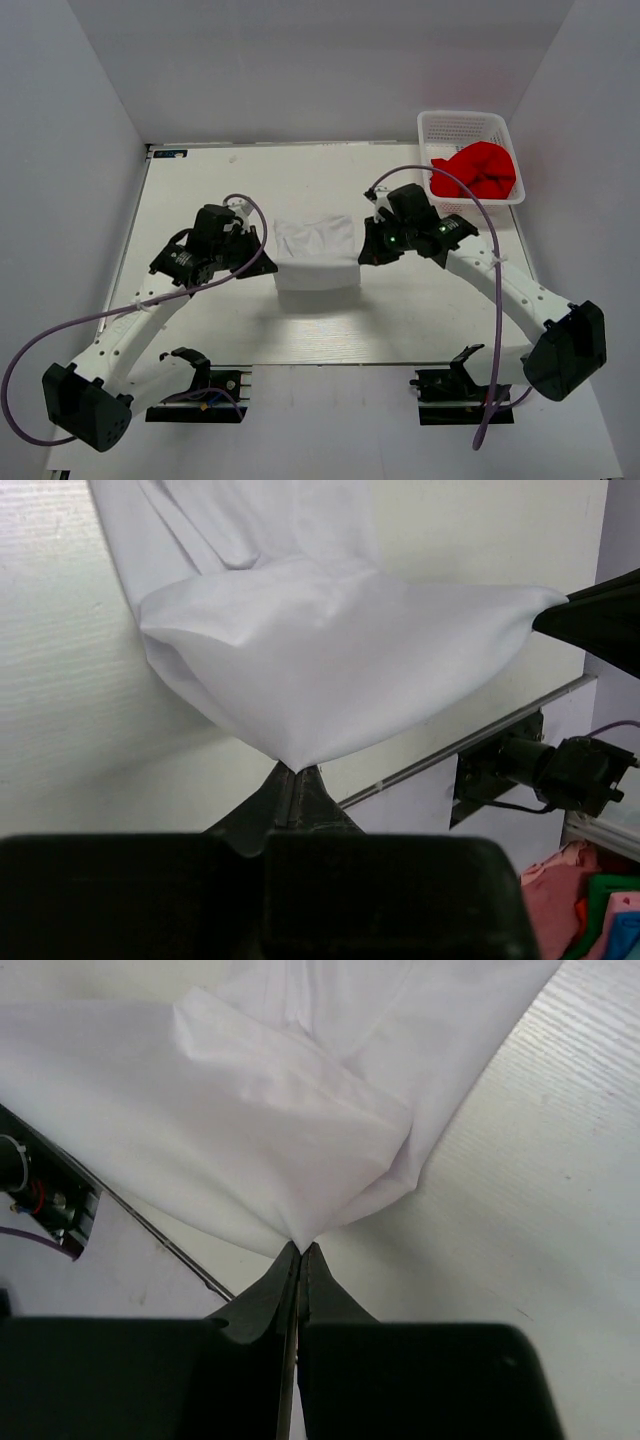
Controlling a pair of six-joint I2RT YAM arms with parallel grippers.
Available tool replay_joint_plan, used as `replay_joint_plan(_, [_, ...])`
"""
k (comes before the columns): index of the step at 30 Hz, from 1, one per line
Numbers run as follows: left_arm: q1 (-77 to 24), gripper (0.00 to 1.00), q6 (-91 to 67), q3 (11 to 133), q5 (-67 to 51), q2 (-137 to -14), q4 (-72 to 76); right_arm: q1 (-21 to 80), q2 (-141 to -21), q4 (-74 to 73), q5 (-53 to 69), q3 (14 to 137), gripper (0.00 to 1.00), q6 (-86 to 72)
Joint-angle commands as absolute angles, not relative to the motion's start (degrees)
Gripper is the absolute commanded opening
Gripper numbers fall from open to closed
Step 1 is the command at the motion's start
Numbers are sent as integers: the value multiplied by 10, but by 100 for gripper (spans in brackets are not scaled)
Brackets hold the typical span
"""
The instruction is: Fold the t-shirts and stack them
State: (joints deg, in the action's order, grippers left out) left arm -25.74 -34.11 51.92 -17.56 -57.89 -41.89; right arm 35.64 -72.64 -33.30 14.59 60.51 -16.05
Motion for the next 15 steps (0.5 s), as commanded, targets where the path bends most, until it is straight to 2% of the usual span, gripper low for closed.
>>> replay_joint_plan(1, [-258,0,-332,556,-135,-588,-398,351,-761,-364,110,666,0,-152])
replay_joint_plan(5, [-258,0,-338,578,-86,-621,-367,345,-792,-344,41,702,0,-178])
replay_joint_plan(15, [-245,0,-345,643,3,-721,-320,316,-889,-359,47,804,0,-178])
